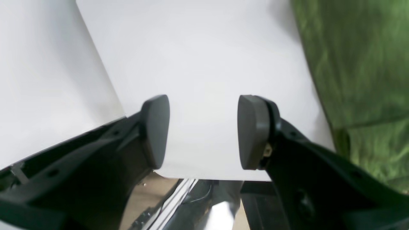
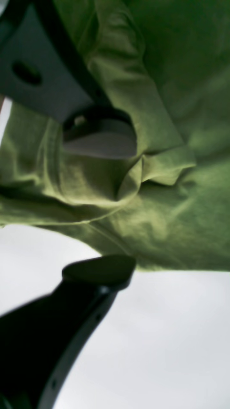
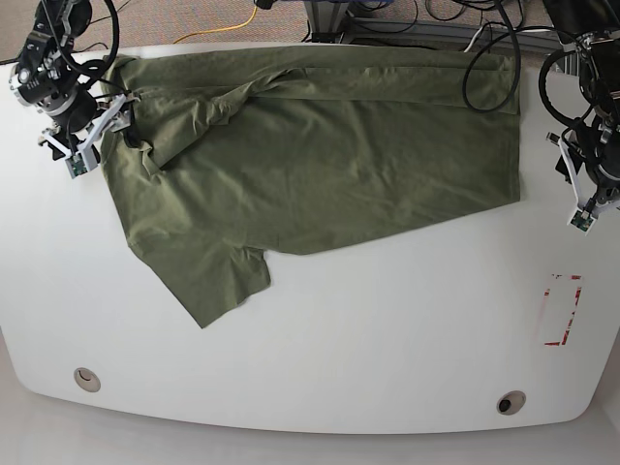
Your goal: Layout the t-shirt on the table in an organized manner, then fold the t-shirt properly
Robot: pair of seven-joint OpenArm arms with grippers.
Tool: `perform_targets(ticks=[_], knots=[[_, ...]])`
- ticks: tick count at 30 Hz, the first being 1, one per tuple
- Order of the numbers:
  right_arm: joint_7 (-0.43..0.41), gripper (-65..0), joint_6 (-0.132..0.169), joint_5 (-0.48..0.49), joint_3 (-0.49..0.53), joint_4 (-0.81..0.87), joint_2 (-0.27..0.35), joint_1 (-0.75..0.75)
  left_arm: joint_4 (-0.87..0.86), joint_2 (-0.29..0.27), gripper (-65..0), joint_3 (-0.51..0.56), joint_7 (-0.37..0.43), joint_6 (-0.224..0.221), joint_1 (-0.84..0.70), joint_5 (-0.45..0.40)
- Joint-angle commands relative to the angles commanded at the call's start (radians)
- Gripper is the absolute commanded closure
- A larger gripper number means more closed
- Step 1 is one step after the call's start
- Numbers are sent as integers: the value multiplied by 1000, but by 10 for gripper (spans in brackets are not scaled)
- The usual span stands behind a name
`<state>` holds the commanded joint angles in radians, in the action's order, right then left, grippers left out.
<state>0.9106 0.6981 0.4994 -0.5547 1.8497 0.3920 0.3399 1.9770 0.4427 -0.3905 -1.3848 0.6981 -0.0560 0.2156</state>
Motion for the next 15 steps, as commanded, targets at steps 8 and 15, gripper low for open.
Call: perform_targets(ticks=[8,15], knots=[[100,-466,0,2,25,-8,-52,-68,0,6,-313,43,2,0,8,-2],[110,-465,0,9,100,-11,-71,-86,-8,2,-313,44,5,0,8,-2]])
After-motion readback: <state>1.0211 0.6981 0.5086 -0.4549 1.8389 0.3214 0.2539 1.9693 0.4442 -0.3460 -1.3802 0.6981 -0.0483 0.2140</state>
